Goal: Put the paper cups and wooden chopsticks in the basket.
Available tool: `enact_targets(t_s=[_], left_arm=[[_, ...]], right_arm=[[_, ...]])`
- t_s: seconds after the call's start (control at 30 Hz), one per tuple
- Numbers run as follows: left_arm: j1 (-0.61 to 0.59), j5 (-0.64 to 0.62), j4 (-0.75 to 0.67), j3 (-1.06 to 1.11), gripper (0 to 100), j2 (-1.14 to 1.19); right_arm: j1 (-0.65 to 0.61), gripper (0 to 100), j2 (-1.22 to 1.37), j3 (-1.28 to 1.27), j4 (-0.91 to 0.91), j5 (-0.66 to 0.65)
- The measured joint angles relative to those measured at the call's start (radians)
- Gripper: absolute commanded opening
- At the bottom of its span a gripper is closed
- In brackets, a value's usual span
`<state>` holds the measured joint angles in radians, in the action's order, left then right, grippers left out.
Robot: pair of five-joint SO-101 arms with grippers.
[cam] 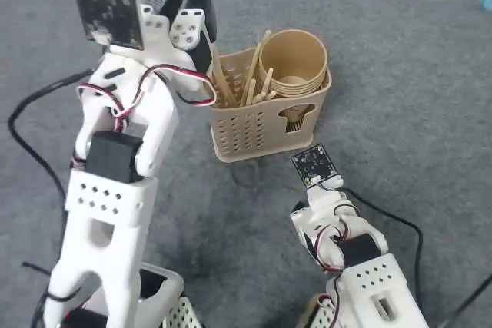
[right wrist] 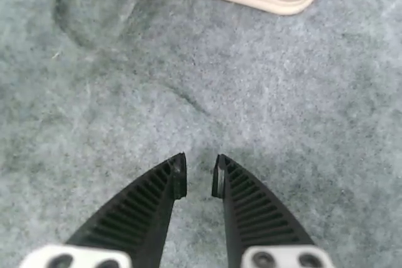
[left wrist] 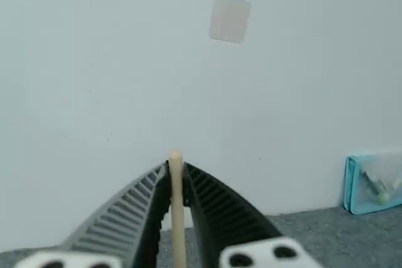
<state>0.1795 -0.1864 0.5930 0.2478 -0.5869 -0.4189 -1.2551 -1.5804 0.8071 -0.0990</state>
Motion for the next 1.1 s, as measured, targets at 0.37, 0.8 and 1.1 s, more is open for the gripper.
enact_targets(t_s=[0.37, 0.8, 1.1], left_arm=[[-0.049, 0.003, 0.203, 0.002, 22, -0.236], [-0.186, 0.0, 0.431, 0.04, 1, -0.535], [-0.436, 0.0, 0.393, 0.609, 1, -0.816]], right_arm=[[0.0, 8.0, 0.0, 0.0, 0.0, 0.0], [0.014, 8.0, 0.0, 0.0, 0.0, 0.0], [0.098, 6.6, 0.0, 0.002, -0.008, 0.0]])
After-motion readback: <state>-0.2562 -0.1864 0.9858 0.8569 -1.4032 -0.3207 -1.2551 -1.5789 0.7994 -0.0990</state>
